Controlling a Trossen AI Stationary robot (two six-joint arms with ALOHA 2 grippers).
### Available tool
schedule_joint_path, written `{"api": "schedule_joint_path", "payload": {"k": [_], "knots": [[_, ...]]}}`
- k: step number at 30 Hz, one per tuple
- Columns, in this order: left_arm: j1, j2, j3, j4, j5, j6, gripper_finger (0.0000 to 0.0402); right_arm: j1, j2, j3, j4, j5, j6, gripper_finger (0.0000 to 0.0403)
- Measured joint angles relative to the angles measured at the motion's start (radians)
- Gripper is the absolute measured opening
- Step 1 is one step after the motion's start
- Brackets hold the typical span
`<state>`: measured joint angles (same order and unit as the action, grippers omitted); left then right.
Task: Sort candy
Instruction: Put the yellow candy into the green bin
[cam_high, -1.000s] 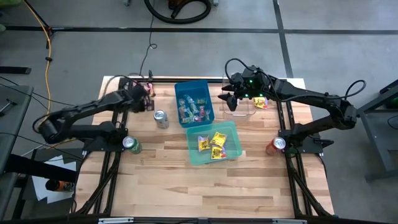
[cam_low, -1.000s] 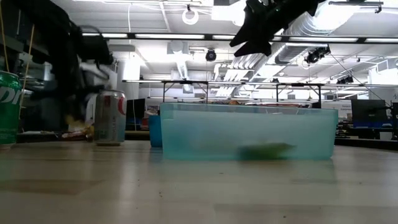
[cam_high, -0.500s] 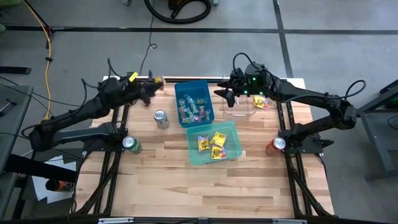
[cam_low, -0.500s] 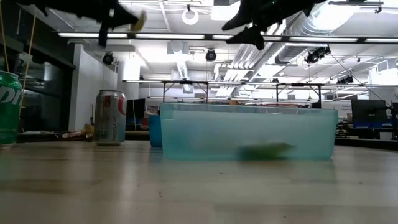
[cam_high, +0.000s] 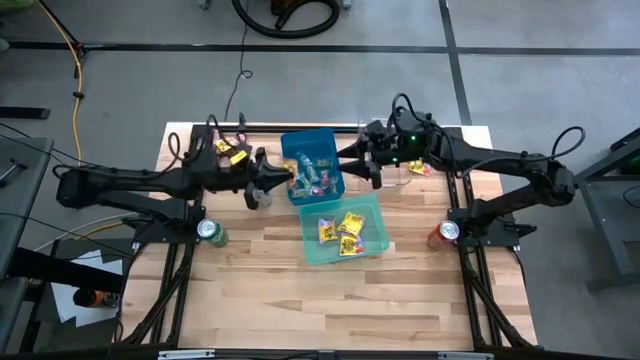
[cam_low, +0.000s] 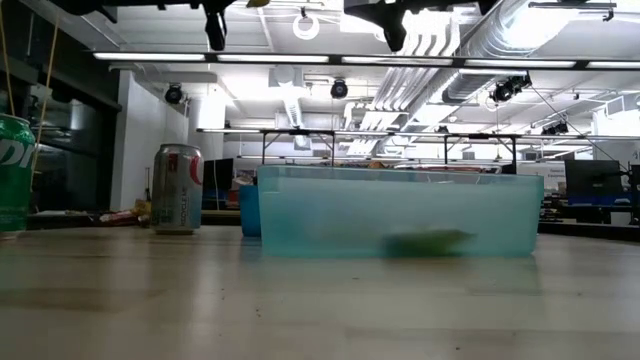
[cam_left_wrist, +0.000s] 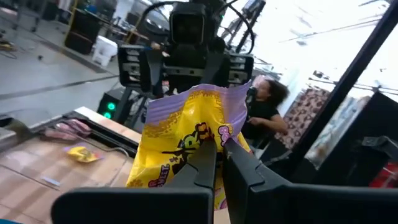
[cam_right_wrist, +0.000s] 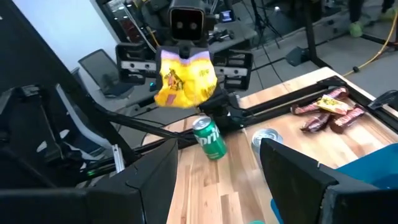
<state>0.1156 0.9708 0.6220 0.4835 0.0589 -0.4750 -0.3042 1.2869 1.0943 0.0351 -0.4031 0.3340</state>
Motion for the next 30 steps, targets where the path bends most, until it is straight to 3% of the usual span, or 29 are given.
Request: {"api": "schedule_joint_path", "payload": {"k": [11,15,24,30], "knots": [[-0.006,0.019,0.0,-0.002,0.0,-0.016,0.0,0.002,-0.019,0.0,-0.002,0.019,-0.001,0.0224],[-0.031,0.079,0.066,-0.176,0.059,-0.007,0.0,-0.012,-0.059,0.0,-0.004,0.02,-0.002,0.0224],[-0.125,0.435,0.421,-0.58,0.089,0.291,0.0,-0.032,-0.162,0.0,-0.102,0.121,-0.087,0.0224],[-0.133,0.637,0.556,-0.713,0.088,0.346,0.0007,-0.032,-0.196,0.0,-0.174,0.169,-0.133,0.0224]]}}
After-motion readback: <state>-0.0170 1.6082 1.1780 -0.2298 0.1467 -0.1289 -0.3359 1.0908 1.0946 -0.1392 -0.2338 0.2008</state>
